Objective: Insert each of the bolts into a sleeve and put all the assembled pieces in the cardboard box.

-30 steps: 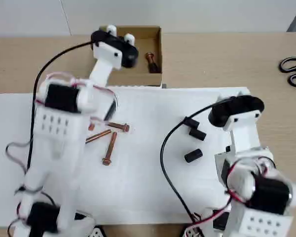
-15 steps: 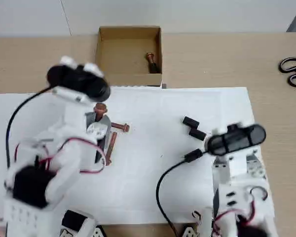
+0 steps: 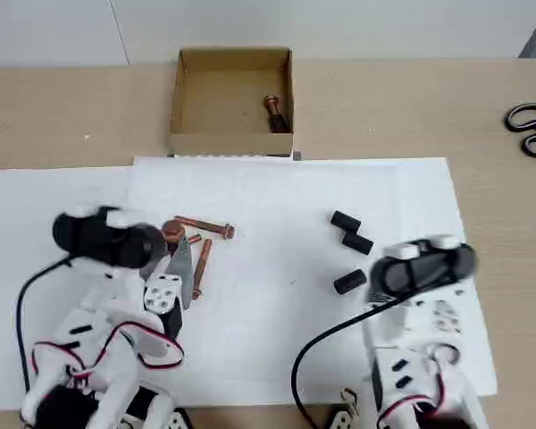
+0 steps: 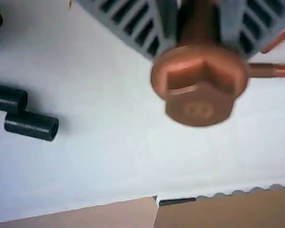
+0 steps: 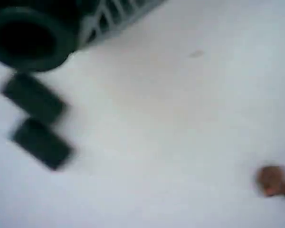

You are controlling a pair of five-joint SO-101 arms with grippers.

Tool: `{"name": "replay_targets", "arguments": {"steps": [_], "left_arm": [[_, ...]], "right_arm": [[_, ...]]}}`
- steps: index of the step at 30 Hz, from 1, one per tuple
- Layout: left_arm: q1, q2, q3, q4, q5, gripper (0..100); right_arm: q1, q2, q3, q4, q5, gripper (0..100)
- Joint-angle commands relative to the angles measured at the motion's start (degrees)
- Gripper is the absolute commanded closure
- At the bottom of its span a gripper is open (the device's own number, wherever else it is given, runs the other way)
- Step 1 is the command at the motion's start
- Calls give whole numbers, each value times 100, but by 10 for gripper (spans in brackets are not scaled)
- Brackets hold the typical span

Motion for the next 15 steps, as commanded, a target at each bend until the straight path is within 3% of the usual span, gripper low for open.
{"name": "replay_targets", "arguments": {"steps": [1,4,12,15], "left_arm": [[35,-598,409,-185,44,995],[35,-1020,690,-229,246,995],[44,-1327,1077,-993,2145,994],[70,-1327,1077,-1354,2391,994]], "right_arm": [[-910,-84,264,-470,-255,995],[-1393,-84,633,-936,-246,995],[-2712,-84,1503,-1631,-246,995],[-3055,-84,1662,-1745,-237,995]]}}
